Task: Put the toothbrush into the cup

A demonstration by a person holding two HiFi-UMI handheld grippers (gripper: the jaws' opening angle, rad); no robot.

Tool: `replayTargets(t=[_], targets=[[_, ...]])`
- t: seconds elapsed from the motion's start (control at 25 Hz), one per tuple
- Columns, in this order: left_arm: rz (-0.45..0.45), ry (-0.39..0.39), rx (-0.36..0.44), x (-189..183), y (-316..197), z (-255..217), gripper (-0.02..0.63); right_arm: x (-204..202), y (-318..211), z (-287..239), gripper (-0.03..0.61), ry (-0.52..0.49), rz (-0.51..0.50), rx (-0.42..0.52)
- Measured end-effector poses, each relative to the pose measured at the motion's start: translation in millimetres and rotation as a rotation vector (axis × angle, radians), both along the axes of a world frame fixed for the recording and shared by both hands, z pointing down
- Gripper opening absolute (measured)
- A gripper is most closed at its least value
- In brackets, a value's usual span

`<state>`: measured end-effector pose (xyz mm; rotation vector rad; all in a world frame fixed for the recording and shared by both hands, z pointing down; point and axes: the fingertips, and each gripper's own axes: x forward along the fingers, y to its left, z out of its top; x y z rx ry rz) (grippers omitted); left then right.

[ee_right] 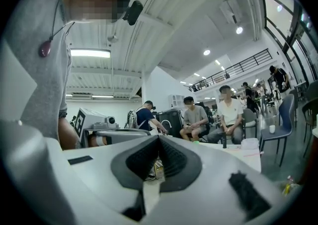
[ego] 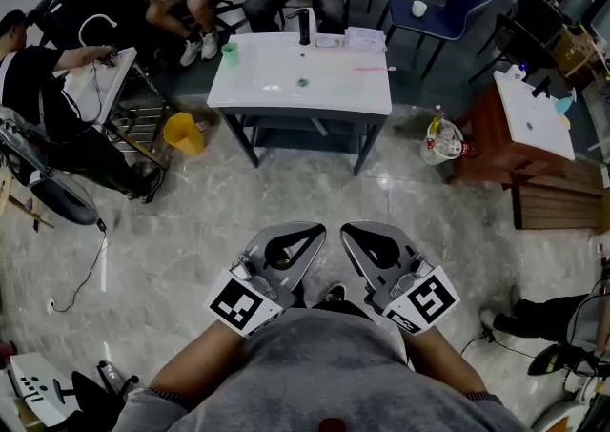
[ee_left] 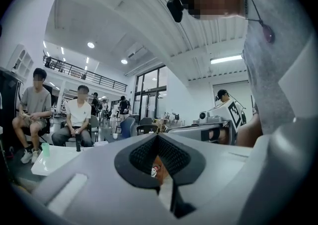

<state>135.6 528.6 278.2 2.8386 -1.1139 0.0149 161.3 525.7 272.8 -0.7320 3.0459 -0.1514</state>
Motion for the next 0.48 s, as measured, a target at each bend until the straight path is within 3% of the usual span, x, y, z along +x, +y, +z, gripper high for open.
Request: replayTargets(t=[0.16,0.48], targets=[[0.03,0.007,0.04,-22,-26,-2,0.008,-26,-24,4,0.014,0.008,0.017,-0.011],[0.084,0.016,-0.016,-61,-76,4,0.008,-65,-71,-1,0.014,0.036,0.095,0.023]])
